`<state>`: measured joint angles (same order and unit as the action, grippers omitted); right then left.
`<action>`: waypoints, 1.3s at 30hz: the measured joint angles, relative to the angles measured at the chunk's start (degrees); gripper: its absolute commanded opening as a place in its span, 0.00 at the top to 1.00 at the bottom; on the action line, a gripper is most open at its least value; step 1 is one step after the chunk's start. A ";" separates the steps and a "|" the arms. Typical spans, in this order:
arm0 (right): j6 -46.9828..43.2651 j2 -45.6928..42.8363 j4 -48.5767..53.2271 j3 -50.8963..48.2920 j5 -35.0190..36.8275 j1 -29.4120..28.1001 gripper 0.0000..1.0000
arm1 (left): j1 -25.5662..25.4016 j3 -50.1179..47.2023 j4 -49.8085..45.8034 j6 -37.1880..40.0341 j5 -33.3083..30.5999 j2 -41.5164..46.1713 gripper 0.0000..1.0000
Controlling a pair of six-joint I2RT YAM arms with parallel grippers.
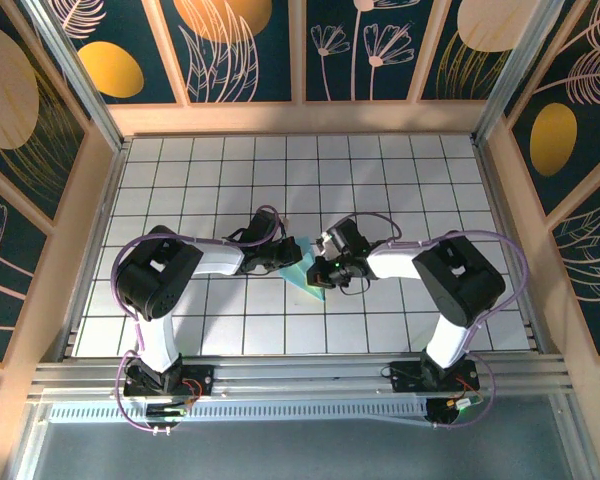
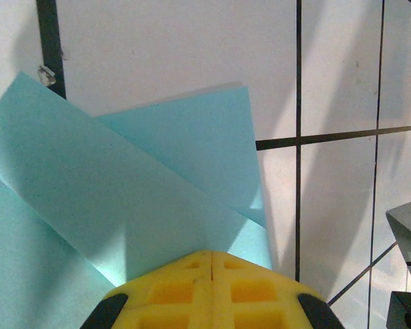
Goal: Fold a paper plane with a square sheet of paper (fold left side to right side)
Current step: Fourth fold the wing at the center of the table.
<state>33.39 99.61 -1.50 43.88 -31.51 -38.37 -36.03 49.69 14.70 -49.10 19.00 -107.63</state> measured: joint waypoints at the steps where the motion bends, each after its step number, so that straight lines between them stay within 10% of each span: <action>1: 0.00 -0.28 0.00 -0.35 0.00 0.00 1.00 | 0.00 0.00 -0.02 0.00 0.00 0.00 1.00; 39: -0.37 -7.30 3.28 -7.06 0.04 -0.28 1.00 | -0.04 1.01 -1.90 0.68 -0.22 -0.13 1.00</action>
<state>33.01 92.31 1.78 36.82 -31.46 -38.65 -36.07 50.70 12.80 -48.42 18.79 -107.77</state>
